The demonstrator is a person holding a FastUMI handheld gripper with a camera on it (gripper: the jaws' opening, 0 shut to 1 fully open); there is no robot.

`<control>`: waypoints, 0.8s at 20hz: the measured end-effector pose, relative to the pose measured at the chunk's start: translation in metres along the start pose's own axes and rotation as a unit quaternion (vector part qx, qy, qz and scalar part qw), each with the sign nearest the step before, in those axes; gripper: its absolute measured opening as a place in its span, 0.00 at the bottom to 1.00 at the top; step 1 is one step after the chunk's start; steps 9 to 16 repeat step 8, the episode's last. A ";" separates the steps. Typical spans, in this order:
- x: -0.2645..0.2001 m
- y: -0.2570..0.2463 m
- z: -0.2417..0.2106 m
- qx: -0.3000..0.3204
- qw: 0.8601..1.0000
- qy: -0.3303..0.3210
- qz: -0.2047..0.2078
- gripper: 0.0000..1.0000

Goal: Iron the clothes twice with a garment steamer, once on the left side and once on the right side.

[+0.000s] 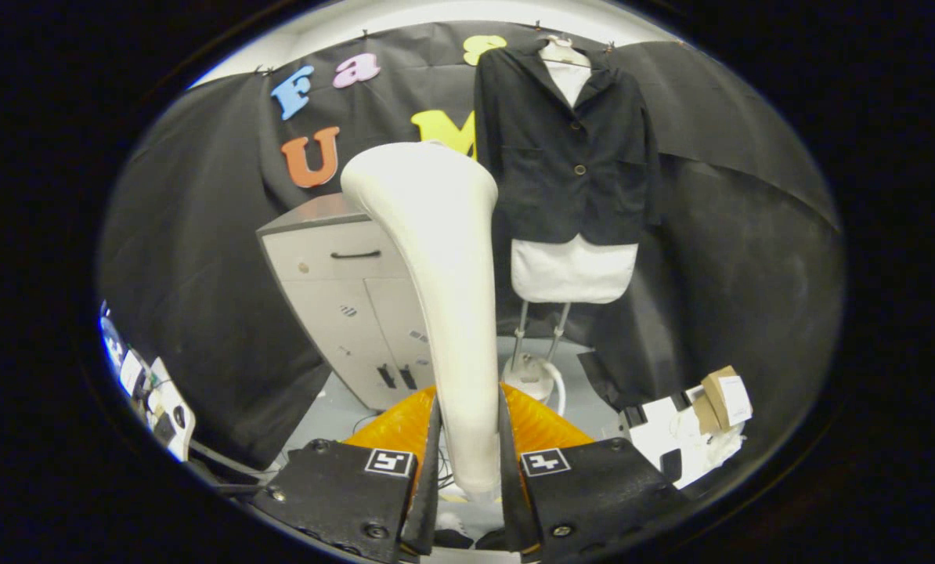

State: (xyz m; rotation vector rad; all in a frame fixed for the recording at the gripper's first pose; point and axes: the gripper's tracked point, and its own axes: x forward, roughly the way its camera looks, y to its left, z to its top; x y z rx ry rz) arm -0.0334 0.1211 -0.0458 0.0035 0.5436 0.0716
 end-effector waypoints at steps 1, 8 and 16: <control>-0.002 0.000 -0.006 -0.001 1.000 0.003 0.000 0.37; -0.006 -0.017 -0.003 0.010 1.000 -0.015 -0.014 0.37; -0.006 -0.017 -0.003 0.010 1.000 -0.015 -0.014 0.37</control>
